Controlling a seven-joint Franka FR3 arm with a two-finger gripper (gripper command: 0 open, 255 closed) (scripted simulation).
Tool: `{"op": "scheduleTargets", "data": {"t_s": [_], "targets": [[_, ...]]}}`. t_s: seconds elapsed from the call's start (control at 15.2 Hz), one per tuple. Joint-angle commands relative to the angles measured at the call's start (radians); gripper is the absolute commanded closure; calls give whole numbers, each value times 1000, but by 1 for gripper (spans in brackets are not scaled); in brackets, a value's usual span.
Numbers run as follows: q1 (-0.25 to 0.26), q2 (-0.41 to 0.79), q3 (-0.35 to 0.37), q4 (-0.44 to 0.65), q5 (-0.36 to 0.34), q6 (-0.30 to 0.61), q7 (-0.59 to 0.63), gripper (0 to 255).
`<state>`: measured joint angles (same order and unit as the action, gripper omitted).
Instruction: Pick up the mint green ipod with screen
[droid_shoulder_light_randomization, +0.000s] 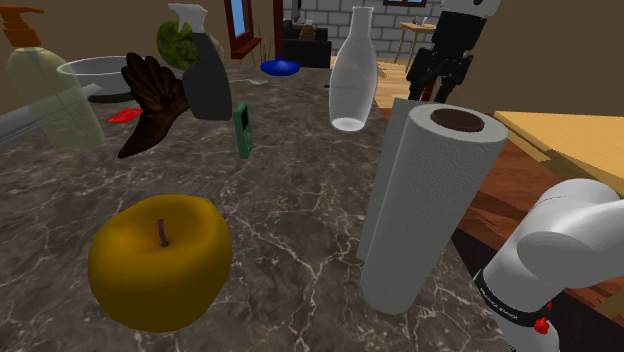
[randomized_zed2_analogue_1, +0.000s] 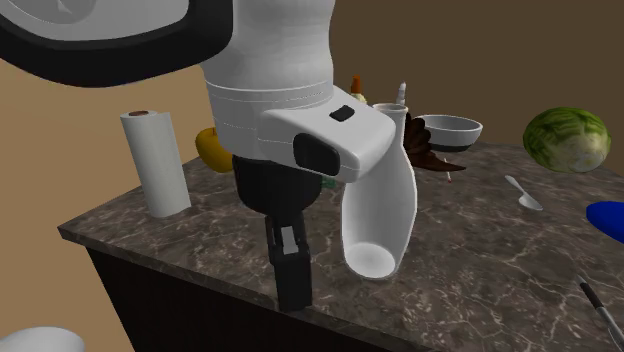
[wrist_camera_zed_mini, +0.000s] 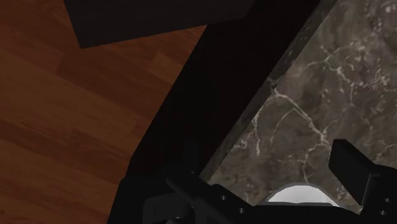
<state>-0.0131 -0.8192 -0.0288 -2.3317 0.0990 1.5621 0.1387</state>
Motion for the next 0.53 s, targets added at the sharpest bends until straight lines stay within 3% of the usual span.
{"op": "scheduleTargets", "data": {"t_s": [0.0, 0.46], "targets": [[0, 0, 0, 0, 0, 0, 0, 0], [75, 201, 88, 132, 33, 95, -16, 0]]}}
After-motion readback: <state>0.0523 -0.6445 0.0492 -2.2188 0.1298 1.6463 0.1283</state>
